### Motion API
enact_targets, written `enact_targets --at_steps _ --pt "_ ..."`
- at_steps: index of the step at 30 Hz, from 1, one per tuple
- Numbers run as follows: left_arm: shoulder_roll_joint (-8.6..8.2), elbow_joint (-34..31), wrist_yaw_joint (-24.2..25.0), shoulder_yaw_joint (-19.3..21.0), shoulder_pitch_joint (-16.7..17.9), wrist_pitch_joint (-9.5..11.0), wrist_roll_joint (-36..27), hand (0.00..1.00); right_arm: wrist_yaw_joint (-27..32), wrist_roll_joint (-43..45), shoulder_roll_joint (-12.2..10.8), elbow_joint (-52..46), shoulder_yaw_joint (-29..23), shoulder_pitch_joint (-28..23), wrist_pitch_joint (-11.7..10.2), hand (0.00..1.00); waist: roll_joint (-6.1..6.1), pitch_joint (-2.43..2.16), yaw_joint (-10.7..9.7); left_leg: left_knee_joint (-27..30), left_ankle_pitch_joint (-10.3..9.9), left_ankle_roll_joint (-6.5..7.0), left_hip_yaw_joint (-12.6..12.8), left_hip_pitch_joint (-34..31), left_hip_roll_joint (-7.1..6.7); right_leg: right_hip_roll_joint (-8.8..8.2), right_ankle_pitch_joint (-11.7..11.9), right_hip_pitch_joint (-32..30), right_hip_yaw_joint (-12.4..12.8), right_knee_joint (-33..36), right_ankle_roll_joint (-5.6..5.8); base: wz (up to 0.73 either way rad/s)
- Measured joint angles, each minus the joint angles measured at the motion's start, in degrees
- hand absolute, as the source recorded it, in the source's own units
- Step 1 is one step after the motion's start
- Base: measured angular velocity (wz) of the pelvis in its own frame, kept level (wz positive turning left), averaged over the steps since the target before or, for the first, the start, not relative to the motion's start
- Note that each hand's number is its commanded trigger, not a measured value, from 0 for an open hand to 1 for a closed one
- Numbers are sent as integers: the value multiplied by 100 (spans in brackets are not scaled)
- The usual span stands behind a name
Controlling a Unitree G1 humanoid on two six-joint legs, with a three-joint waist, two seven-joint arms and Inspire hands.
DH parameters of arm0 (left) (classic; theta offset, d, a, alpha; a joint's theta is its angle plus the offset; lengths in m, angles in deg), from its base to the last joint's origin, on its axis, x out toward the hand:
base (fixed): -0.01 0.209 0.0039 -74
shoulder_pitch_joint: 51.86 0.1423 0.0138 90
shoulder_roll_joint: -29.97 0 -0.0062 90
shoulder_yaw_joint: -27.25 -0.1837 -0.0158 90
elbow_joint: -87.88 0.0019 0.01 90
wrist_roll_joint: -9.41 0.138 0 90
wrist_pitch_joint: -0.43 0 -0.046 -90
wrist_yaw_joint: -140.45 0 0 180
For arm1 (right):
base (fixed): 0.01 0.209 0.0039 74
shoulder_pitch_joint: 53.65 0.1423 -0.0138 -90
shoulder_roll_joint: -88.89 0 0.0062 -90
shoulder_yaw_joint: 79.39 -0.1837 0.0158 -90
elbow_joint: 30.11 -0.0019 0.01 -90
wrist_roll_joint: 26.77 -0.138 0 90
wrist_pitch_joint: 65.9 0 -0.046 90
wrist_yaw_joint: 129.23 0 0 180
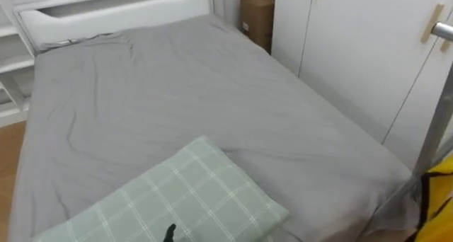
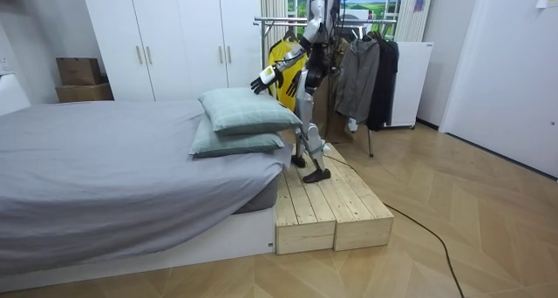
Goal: Hang clothes
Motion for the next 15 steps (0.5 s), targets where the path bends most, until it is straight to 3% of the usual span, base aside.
enact_targets --at_steps 3,4,7,9,11,13,15 --pt "61 84 -2 154 -4 1 -6 0 32 -8 -10 4 -1 -5 0 0 -76 23 -75 1 1 57 -212 -41 -52 -18 33 54 191 -11 30 39" --pt "57 125 -3 159 -40 3 -5 0 57 0 -7 19 -11 -5 0 0 -99 37 -165 -15 19 94 -399 -58 -72 -9 48 142 278 -53 53 82" --pt "18 125 -3 159 -74 3 10 0 123 33 -4 149 -68 -32 1 0 -199 20 -331 -125 107 140 -841 -62 -169 120 68 323 875 -204 139 77" --pt "14 126 -2 154 -104 3 5 0 215 104 1 218 -85 -38 4 0 -185 13 -425 -115 90 171 -1086 -110 -177 178 57 438 1085 -273 296 69" --pt "17 132 -3 120 -225 5 7 0 303 229 3 218 -86 -101 15 0 -192 12 -483 -119 111 222 -1416 -193 -270 212 -1 500 1619 -269 412 72" --pt "17 140 -3 113 -326 8 17 0 392 363 -13 216 -106 -95 15 0 -183 23 -491 -139 128 269 -1624 -259 -354 217 -3 515 1814 -268 417 59" --pt "16 142 -10 104 -347 8 10 0 456 493 -26 212 -127 -100 13 0 -160 33 -552 -198 142 293 -1851 -281 -427 206 17 587 1812 -293 461 60"
